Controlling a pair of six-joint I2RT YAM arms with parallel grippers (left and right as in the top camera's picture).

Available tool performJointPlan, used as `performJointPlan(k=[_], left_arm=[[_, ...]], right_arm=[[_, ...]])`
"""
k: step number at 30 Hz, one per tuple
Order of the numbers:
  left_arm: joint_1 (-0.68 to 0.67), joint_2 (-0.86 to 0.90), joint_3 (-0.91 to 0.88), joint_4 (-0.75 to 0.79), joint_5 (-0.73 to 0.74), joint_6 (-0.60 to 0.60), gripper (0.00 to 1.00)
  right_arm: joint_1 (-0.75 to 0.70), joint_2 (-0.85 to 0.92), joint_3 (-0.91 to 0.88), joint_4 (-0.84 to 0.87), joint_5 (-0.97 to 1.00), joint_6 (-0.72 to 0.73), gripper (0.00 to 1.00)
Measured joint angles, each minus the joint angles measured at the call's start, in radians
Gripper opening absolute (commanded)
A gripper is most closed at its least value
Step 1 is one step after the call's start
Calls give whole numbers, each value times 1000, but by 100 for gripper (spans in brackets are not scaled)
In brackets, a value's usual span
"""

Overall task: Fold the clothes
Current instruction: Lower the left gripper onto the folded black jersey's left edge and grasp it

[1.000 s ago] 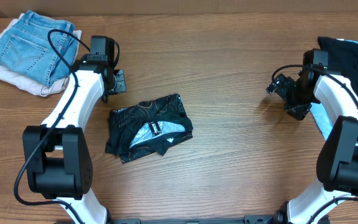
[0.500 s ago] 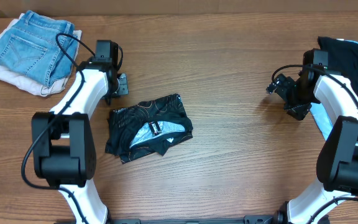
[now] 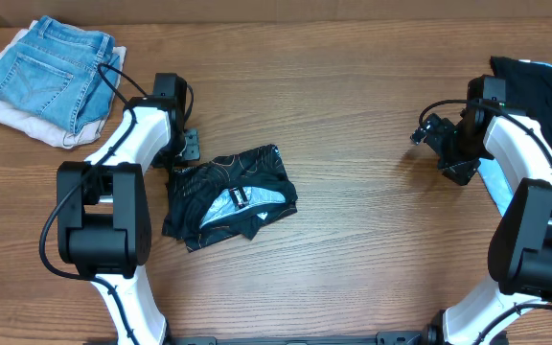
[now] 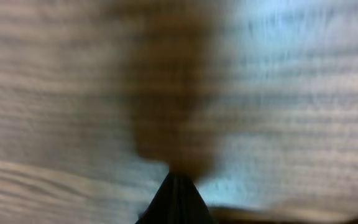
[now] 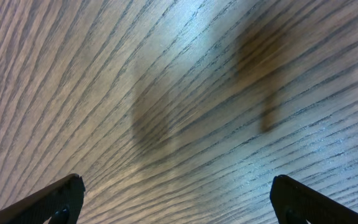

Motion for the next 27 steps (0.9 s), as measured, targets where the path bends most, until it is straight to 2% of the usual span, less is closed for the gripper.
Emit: performJointPlan(k=[9,14,23,27], left_arm=[[0,0,3,-137,92,-31,4],[0,-2,-8,-163,160,-43,4],[-8,-25,-99,-224,406,-93,4],[-56,-18,-127,-257,497,-110,4]], right_arm=[[0,0,0,-1,0,0,100],[0,0,0,0,0,0,100],[0,0,0,0,0,0,100],[0,0,0,0,0,0,100]])
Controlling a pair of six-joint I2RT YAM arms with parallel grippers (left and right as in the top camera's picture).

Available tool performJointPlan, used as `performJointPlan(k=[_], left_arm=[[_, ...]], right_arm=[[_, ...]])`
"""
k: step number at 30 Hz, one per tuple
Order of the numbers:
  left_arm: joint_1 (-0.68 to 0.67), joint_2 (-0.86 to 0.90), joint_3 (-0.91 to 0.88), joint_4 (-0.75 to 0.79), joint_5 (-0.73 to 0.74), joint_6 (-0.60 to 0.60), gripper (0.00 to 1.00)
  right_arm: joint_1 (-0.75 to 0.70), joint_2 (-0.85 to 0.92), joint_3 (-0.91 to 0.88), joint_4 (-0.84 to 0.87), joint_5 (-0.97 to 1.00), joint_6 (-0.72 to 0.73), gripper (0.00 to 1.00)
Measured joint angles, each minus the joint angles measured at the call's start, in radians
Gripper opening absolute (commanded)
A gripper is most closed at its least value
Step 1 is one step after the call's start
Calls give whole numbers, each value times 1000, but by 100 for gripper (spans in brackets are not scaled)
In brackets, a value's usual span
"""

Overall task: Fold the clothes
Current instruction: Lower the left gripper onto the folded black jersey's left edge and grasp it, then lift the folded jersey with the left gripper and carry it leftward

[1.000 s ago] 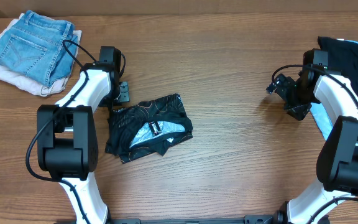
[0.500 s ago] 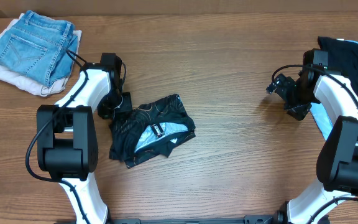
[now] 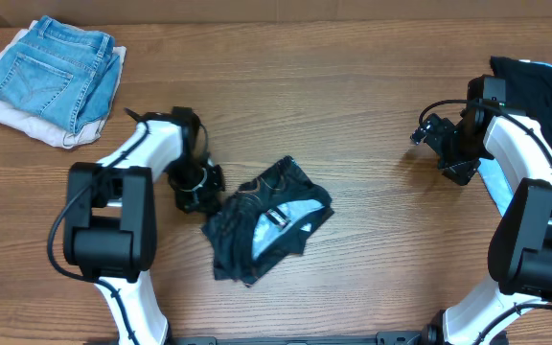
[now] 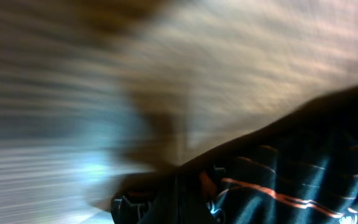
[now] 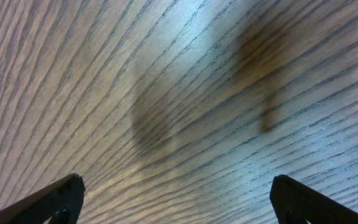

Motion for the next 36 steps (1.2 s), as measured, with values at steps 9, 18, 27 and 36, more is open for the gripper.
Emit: performJointPlan(k=[9,18,27,36], left_arm=[[-184,16,-10,20,192,-15,4],[-200,16,-3,97,152,-22,7],[-136,-10,63,183,156,241,100],[-164,-6,58,184,234,570,100]], right_arm=[[0,0,0,0,0,0,100],[0,0,0,0,0,0,100],[0,0,0,0,0,0,100],[0,0,0,0,0,0,100]])
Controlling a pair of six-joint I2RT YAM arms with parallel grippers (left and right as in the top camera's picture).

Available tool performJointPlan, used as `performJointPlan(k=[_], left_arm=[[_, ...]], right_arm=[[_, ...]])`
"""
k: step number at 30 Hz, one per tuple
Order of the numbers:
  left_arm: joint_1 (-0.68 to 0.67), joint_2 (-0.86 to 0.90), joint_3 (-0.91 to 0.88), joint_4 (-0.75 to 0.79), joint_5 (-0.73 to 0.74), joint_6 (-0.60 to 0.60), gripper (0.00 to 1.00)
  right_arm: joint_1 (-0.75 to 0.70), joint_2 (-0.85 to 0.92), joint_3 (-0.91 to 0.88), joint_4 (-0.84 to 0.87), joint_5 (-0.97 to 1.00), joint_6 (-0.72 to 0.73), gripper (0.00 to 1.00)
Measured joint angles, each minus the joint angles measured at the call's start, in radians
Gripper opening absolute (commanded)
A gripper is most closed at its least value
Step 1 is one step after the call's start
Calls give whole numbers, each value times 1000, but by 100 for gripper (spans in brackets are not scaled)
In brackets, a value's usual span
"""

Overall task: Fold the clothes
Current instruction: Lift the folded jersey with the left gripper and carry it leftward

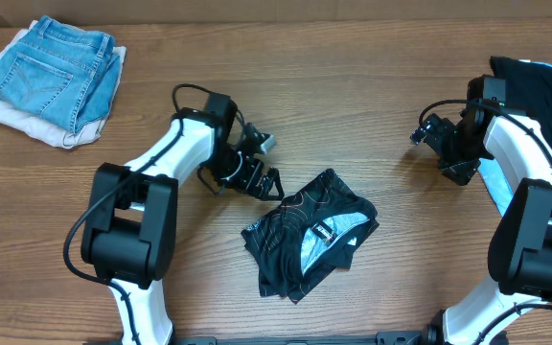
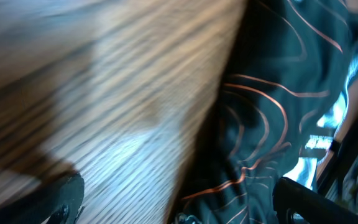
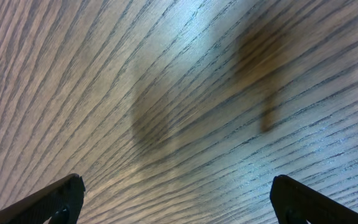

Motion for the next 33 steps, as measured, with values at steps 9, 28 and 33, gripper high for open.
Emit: performJointPlan(k=[9,28,33], left_arm=[[-120,6,0,-30,19,105,100],[-166,72,-13,-92,50,101,4],[-168,72,-13,-45,53,69,4]], right_arm=[[0,0,0,0,0,0,100],[0,0,0,0,0,0,100],[0,0,0,0,0,0,100]])
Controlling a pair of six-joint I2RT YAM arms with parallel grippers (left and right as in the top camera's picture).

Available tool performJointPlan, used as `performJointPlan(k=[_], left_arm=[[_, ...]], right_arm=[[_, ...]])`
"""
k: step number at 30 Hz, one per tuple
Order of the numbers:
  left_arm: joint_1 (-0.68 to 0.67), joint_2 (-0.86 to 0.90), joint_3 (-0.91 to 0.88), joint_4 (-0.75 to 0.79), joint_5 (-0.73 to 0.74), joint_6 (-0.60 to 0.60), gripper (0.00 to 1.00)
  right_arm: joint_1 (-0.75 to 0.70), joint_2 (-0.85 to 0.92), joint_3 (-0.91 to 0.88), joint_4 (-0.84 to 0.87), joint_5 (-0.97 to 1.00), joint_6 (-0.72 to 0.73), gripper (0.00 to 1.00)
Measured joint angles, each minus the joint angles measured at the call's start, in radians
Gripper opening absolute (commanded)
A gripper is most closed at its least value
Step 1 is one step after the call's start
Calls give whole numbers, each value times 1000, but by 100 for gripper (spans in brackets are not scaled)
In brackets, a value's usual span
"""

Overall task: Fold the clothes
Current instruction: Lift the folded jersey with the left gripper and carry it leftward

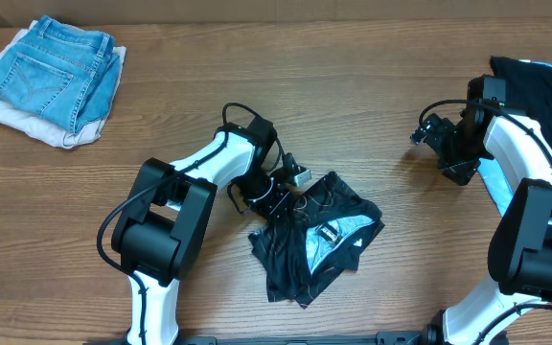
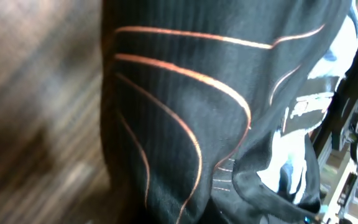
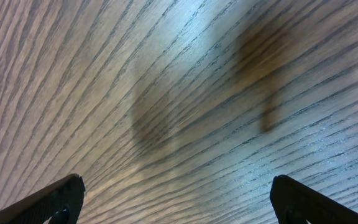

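Crumpled black shorts [image 1: 319,240] with thin orange lines and a pale blue inside lie at the middle of the table. My left gripper [image 1: 278,195] sits low on their upper left edge. In the left wrist view the black cloth [image 2: 185,112] fills nearly everything; my fingers do not show at their open places, so the gripper looks shut on the cloth. Far to the right, my right gripper [image 1: 434,134] hangs open over bare wood, its two fingertips [image 3: 61,199] wide apart with nothing between them.
Folded blue jeans [image 1: 56,72] rest on a white cloth at the back left corner. A pile of dark clothes [image 1: 544,86] lies at the right edge behind the right arm. Bare wooden tabletop [image 1: 372,86] stretches between the two arms.
My left gripper was open just up and left of the shorts; now it is down on their upper left edge with cloth filling its view. The shorts barely shifted. The right arm stayed put.
At first my left gripper was shut on the shorts, which lay left of centre. Then they lay further right and nearer the front. Later they lay at the middle with the gripper open beside them. Now it is on their edge again.
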Motion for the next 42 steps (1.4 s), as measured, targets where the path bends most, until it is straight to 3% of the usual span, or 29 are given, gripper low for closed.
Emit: performJointPlan(k=[8,16,21,24,26,28,31,42], left_arm=[[148,0,0,172,14,-163,4],[457,0,1,339,-24,-420,4],[599,0,2,369,-33,-502,4],[670,0,2,371,-35,-521,14],[704,0,2,359,-35,-513,29],[717,-1,6,335,-23,-490,64],[708,-14,26,300,7,-439,92],[692,-28,65,286,-53,-410,98]], right_arm=[[0,0,0,-1,0,0,100],[0,0,0,0,0,0,100],[0,0,0,0,0,1,100],[0,0,0,0,0,1,100],[0,0,0,0,0,0,100],[0,0,0,0,0,1,100],[0,0,0,0,0,0,100],[0,0,-1,0,0,1,100]])
